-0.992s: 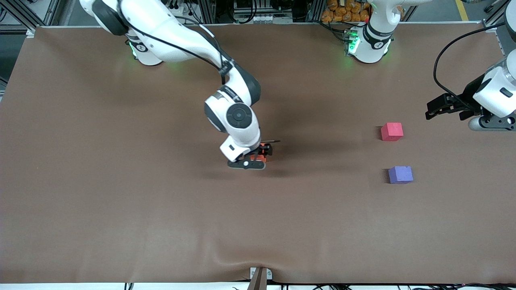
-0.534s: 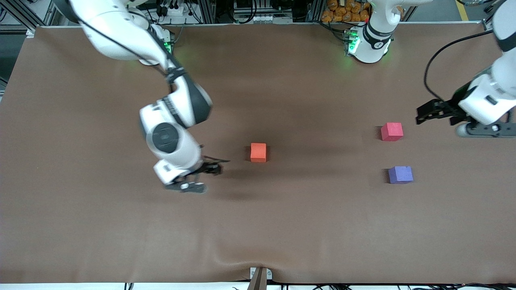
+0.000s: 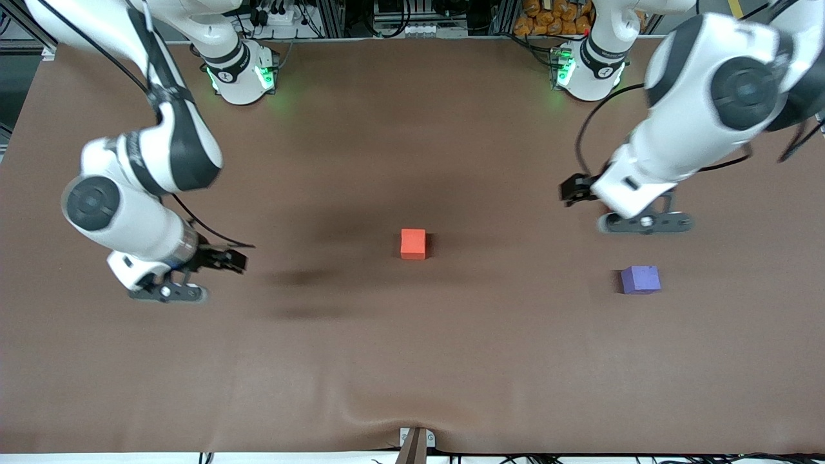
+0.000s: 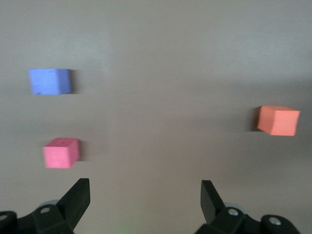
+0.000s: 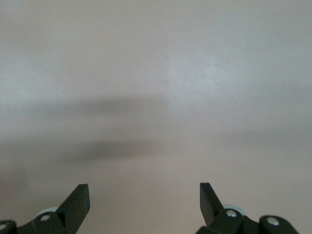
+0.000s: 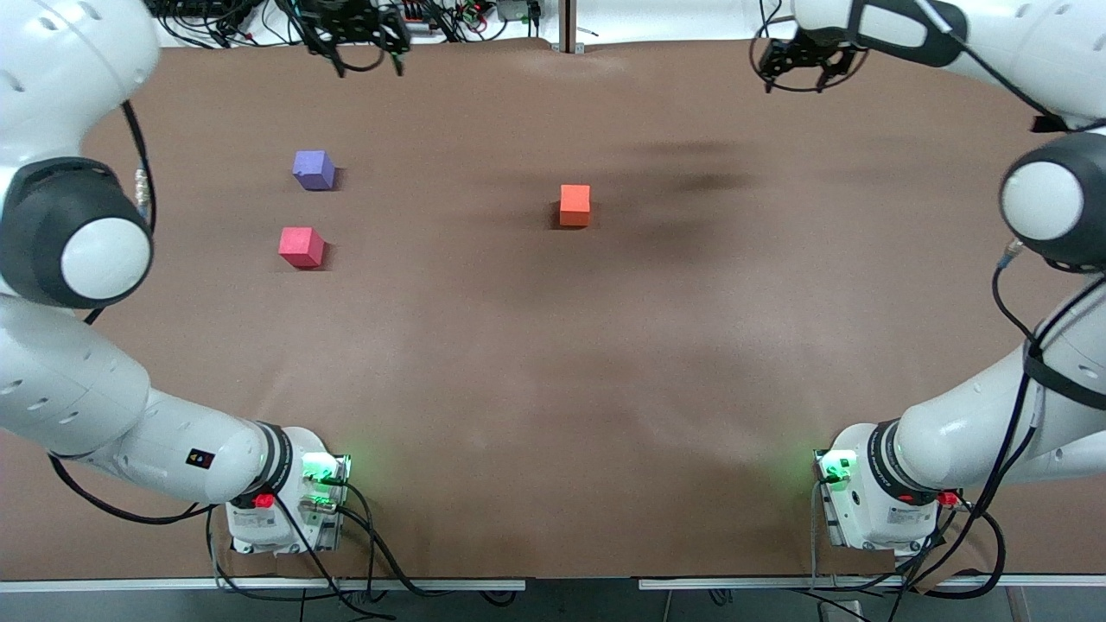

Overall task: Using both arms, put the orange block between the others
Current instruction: 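Withdraw the right gripper while the left gripper reaches the orange cube, then grasp the orange cube with the left gripper and lift it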

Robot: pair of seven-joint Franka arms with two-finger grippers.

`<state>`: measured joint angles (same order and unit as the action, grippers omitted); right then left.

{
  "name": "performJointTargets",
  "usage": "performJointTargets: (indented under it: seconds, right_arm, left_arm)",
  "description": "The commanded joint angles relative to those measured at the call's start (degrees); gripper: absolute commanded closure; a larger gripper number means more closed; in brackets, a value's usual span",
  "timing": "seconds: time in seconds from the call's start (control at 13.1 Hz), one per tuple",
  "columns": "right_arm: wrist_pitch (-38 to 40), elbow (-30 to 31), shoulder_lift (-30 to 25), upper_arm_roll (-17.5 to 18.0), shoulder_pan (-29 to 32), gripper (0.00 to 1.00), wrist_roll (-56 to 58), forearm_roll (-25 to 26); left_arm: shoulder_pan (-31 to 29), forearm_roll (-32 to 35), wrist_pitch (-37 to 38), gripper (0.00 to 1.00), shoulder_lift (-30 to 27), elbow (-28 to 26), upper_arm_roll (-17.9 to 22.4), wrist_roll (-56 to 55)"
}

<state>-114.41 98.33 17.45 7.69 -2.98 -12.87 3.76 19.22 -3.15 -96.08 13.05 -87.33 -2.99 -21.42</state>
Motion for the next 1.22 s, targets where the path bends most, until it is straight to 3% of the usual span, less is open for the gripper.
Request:
performJointTargets:
  seconds: [0.0, 0.23, 0.53, 0.69, 0.92, 1.07, 1.14]
  right_arm:
    - [-0.1, 9.2, -8.9, 1.3, 5.0, 0.00, 6.7, 0.1]
    - [5.2, 8.5, -10.9, 0.9, 10.5, 0.00, 14.6, -4.7]
    - [14.2, 6.0, -14.5, 0.9, 14.2, 0.00, 16.9, -5.3]
    - [17.6, 2.7, -14.6, 0.8, 14.7, 0.00, 17.4, -5.3]
    - [21.8, -0.6, -16.7, -3.5, 12.2, 0.00, 19.4, -5.3]
    - [29.3, -10.2, -16.7, -7.7, 7.3, 0.00, 20.3, -4.7]
    - [31.2, -13.0, -16.7, -8.1, 7.0, 0.00, 20.3, -4.8]
  left_arm:
    - [4.0, -1.7, -3.5, 0.00, 5.0, 3.7, 0.5, -5.1]
    - [8.3, -1.9, -8.1, 0.00, 8.7, 4.2, 0.6, -9.6]
    - [13.6, -1.8, -9.2, 0.00, 16.3, 10.4, 0.8, -17.7]
    - [16.0, -1.8, -12.9, 0.00, 18.8, 10.7, 1.1, -21.9]
    - [19.4, -1.2, -17.2, 0.00, 23.7, 11.7, 1.6, -22.8]
    - [22.9, -0.9, -19.0, 0.00, 26.7, 13.2, 3.4, -23.1]
    - [24.5, -0.9, -21.2, 0.00, 28.2, 13.2, 3.7, -24.3]
